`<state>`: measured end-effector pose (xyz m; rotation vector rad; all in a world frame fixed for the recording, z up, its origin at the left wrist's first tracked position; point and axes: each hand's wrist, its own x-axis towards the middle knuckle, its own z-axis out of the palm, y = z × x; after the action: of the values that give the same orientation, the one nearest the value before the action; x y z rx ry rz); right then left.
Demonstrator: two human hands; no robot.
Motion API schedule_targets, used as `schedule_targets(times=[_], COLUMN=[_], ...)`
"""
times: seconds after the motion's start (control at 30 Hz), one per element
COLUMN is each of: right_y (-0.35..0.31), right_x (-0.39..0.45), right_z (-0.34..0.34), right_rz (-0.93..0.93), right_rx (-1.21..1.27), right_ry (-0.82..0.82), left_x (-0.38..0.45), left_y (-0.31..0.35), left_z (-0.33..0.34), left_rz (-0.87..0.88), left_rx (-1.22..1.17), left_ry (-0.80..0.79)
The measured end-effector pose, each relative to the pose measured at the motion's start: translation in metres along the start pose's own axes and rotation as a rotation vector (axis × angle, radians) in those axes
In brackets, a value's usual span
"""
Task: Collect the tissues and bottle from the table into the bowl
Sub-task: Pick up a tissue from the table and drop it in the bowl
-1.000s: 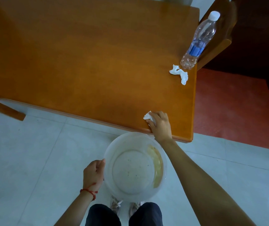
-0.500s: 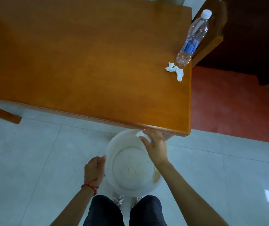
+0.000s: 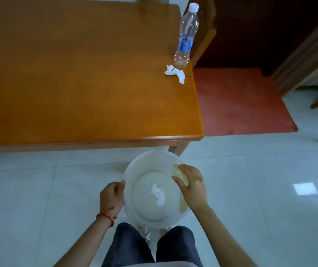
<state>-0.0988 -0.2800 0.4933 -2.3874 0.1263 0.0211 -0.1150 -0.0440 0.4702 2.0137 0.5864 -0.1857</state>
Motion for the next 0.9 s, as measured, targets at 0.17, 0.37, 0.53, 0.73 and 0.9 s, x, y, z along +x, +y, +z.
schedule_targets(times=[0.17,0.37,0.53,0.73,0.9], right_y=[0.028,0.053,0.068,0.089,0.108], right_x=[-0.039,-0.091,-0.13,-0.187,-0.246], right_z=[-0.016,-0.034,-0.048,-0.071,-0.091], right_rz=[0.209,0.53,0.666,0.765,0.848], right_rx=[-0.042,0.074,0.189,0.274,0.337], right_ry=[0.14,0.207,0.337,0.519,0.651], left_x=[-0.001,-0.014,-0.032,-0.07,-0.115], left_y=[0.006,0.022,0.035,0.054,0.066], left_z=[0.01,0.033,0.062,0.102,0.141], left_rz=[0.077,0.19,0.277,0.338,0.394], left_rx=[0.065,0.141,0.179,0.212,0.264], left_ry=[-0.093,-0.215,-0.336,-0.488,-0.605])
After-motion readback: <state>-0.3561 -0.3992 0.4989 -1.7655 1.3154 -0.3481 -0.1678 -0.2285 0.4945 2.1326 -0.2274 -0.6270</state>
